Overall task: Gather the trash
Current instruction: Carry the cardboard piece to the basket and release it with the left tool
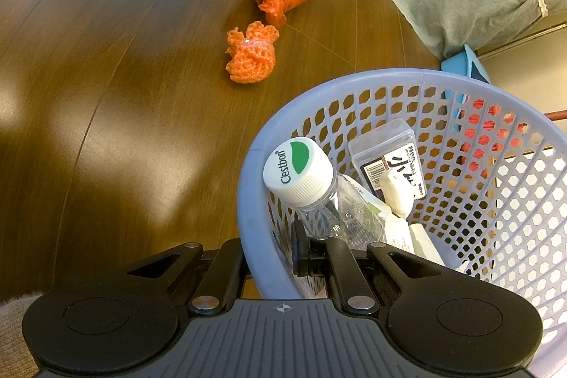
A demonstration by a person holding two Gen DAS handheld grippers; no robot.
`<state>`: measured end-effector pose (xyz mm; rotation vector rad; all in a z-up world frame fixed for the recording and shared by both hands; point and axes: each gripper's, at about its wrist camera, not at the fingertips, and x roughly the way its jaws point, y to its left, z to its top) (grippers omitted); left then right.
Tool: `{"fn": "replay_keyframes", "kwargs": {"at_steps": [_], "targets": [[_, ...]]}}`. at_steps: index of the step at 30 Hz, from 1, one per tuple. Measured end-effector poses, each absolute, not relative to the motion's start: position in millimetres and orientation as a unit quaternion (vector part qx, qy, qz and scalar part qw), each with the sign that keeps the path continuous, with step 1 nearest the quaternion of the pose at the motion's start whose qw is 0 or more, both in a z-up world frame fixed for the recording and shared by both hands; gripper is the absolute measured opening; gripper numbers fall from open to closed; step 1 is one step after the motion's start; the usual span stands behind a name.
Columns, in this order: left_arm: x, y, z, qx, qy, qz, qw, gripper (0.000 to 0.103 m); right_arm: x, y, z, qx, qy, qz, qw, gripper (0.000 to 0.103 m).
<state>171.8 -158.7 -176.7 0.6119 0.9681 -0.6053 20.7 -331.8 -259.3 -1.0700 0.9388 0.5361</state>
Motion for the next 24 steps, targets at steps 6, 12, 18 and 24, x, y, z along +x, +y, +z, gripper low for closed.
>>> {"fn": "replay_keyframes", "kwargs": {"at_steps": [6,12,18,24], "targets": [[175.8,-173.0,-159.7,0.272,0.443,-0.298,0.801,0.006,20.8,-331.5,-259.5,-0.484,0.426,0.243,0.725,0.004],[179.7,-189.4,-146.8,0.267,0.433,-0.312,0.803,0.006,21.7,-331.1,-259.6,-0.482,0.425,0.242,0.727,0.004],[182.1,-215.6,-131.7,0.263,0.413,-0.339,0.803,0.006,21.8,-330.7,-260.0,-0.481,0.425,0.241,0.728,0.004],[181.3,-258.4,-117.9,0.263,0.384,-0.381,0.799,0.006,20.7,-329.4,-260.1,-0.477,0.425,0.24,0.731,0.004]]}}
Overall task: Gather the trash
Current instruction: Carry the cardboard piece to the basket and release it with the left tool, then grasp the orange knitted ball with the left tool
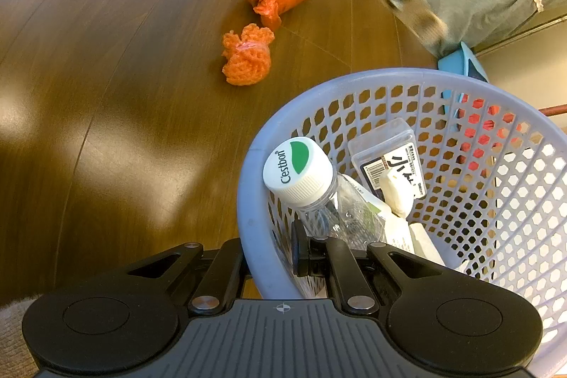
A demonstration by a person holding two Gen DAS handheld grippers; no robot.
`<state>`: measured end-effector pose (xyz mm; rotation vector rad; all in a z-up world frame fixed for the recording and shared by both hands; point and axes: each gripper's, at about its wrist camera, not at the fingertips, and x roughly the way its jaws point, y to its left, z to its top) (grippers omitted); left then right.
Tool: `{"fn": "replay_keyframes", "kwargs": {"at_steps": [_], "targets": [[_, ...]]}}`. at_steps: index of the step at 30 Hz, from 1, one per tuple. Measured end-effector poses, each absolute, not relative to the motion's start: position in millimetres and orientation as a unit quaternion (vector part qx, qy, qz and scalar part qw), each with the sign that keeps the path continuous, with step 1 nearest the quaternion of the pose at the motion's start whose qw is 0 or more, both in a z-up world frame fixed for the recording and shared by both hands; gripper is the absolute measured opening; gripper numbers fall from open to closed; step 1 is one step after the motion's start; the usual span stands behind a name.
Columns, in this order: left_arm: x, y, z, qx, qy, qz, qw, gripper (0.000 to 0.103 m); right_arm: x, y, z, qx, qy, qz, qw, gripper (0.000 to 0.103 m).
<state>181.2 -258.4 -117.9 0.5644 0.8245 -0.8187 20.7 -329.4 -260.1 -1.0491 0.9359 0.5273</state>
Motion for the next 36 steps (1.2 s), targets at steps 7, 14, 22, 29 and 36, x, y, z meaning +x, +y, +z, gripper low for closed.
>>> {"fn": "replay_keyframes", "kwargs": {"at_steps": [7,14,22,29,36], "targets": [[188.4,-316.9,-109.0,0.217,0.341,-0.432,0.806,0.039,20.8,-328.2,-261.2,-0.478,0.425,0.24,0.73,0.004],[195.7,-258.8,-122.5,0.229,0.364,-0.365,0.826,0.038,24.6,-328.0,-259.4,-0.471,0.425,0.239,0.735,0.004],[207.9,-138.0,-175.4,0.219,0.458,-0.222,0.832,0.038,25.6,-326.9,-262.3,-0.472,0.426,0.238,0.734,0.004],[189.3,-146.4,-212.8,0.2,0.481,-0.269,0.81,0.038,25.1,-326.9,-261.8,-0.472,0.428,0.235,0.734,0.004],[179.0,-192.8,-248.5,0.246,0.465,-0.328,0.785,0.055,24.4,-327.4,-261.9,-0.472,0.427,0.235,0.735,0.004]]}}
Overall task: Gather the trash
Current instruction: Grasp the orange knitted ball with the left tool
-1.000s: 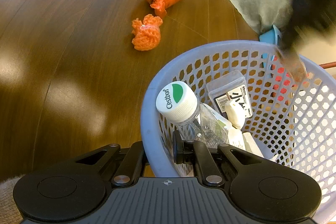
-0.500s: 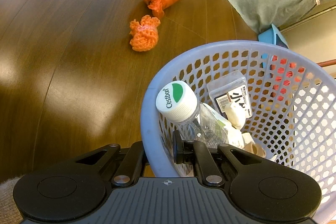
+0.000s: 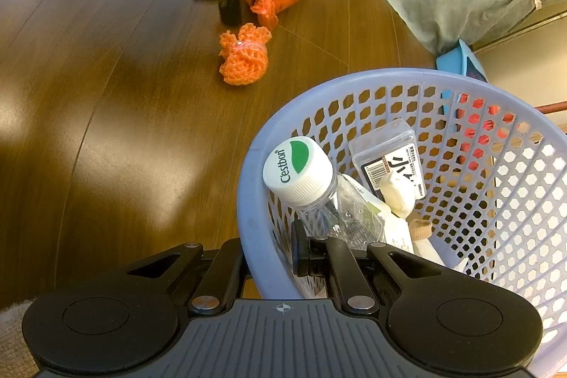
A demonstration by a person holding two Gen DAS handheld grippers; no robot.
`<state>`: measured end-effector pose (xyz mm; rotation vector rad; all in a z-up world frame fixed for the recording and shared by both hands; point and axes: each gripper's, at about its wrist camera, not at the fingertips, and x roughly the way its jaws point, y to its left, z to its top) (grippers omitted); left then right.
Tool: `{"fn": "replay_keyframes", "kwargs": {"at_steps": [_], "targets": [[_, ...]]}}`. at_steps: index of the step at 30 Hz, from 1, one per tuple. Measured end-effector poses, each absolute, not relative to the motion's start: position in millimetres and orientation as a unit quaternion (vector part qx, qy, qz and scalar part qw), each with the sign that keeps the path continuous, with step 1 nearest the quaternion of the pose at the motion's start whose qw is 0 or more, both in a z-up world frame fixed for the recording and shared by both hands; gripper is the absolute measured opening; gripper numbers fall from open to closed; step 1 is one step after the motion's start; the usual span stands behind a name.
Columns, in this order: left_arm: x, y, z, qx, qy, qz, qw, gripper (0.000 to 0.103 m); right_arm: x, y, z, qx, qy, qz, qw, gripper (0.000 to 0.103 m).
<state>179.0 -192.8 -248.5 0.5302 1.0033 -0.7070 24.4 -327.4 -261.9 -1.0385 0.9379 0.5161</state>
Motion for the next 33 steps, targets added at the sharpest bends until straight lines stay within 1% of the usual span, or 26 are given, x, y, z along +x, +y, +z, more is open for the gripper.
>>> {"fn": "replay_keyframes", "kwargs": {"at_steps": [1,5,6,7,11,12,13,16,21,33], "targets": [[178.6,-194.6,-252.8,0.248,0.466,-0.33,0.782,0.057,24.4,-328.0,-261.9,-0.473,0.426,0.235,0.735,0.004],[179.8,-199.1,-269.0,0.255,0.475,-0.331,0.774,0.056,24.9,-329.4,-263.3,-0.472,0.426,0.234,0.736,0.004],[179.5,-200.3,-273.2,0.261,0.475,-0.328,0.774,0.053,25.3,-329.5,-263.7,-0.471,0.426,0.234,0.736,0.004],[180.1,-199.8,-276.9,0.262,0.476,-0.325,0.774,0.046,25.1,-329.2,-264.1,-0.471,0.426,0.233,0.736,0.004],[182.8,-199.6,-284.5,0.255,0.487,-0.317,0.773,0.027,24.5,-328.0,-265.5,-0.472,0.426,0.233,0.736,0.004],[183.2,-198.8,-284.7,0.258,0.49,-0.318,0.77,0.014,24.2,-327.8,-265.9,-0.473,0.426,0.232,0.736,0.004],[183.1,-197.9,-284.4,0.261,0.49,-0.316,0.769,0.009,24.3,-328.0,-266.0,-0.473,0.426,0.232,0.736,0.004],[181.9,-192.9,-279.6,0.26,0.49,-0.316,0.77,0.007,24.5,-328.1,-266.3,-0.472,0.426,0.232,0.736,0.004],[177.2,-183.2,-264.9,0.261,0.483,-0.312,0.776,0.007,24.5,-328.1,-266.3,-0.471,0.426,0.231,0.737,0.004],[175.9,-155.0,-203.9,0.24,0.468,-0.281,0.803,0.007,26.1,-328.3,-266.5,-0.474,0.428,0.23,0.735,0.004]]}}
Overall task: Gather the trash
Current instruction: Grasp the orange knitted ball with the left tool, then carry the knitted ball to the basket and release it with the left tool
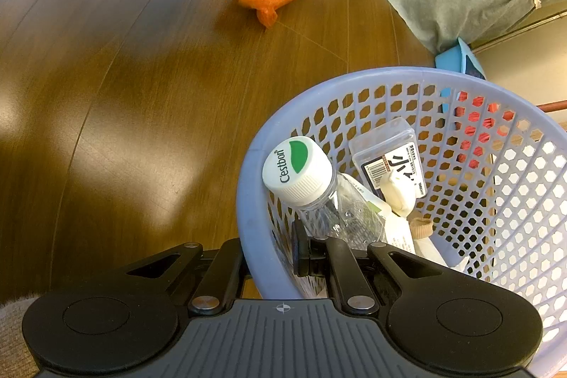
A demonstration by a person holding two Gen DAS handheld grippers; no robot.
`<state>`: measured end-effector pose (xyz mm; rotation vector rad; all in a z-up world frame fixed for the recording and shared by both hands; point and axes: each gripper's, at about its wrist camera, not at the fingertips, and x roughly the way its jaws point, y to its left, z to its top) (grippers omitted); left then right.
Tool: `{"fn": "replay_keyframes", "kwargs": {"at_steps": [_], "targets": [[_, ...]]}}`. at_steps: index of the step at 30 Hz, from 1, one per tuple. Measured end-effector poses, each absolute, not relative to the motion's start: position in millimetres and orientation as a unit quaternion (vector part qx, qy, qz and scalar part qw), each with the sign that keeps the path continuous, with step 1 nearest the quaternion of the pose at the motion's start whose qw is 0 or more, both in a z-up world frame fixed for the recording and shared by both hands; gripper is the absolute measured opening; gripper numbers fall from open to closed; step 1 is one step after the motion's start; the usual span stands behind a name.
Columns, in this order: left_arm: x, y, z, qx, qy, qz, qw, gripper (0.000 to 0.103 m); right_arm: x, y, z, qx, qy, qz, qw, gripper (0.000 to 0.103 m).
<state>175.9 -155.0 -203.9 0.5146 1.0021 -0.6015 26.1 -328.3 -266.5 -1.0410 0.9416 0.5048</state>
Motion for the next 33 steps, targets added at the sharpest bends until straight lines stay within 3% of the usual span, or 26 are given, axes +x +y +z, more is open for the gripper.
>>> {"fn": "replay_keyframes", "kwargs": {"at_steps": [16,26,28,29,30,33], "targets": [[181.0,-177.0,-155.4,0.229,0.435,-0.301,0.817,0.007,26.2,-328.3,-266.6,-0.474,0.429,0.228,0.734,0.004],[178.3,-252.7,-116.6,0.22,0.379,-0.395,0.807,0.007,26.7,-329.1,-266.8,-0.471,0.429,0.229,0.736,0.004],[176.7,-269.7,-108.2,0.201,0.354,-0.419,0.811,0.015,27.0,-329.1,-266.7,-0.47,0.429,0.229,0.736,0.004],[176.7,-275.5,-105.1,0.189,0.344,-0.432,0.812,0.025,27.0,-329.3,-267.2,-0.471,0.429,0.23,0.736,0.004],[176.4,-283.8,-103.5,0.185,0.339,-0.439,0.811,0.043,26.9,-329.2,-267.1,-0.471,0.429,0.23,0.736,0.004],[171.4,-294.6,-103.7,0.21,0.327,-0.438,0.81,0.042,27.7,-330.6,-266.7,-0.468,0.428,0.23,0.738,0.004]]}}
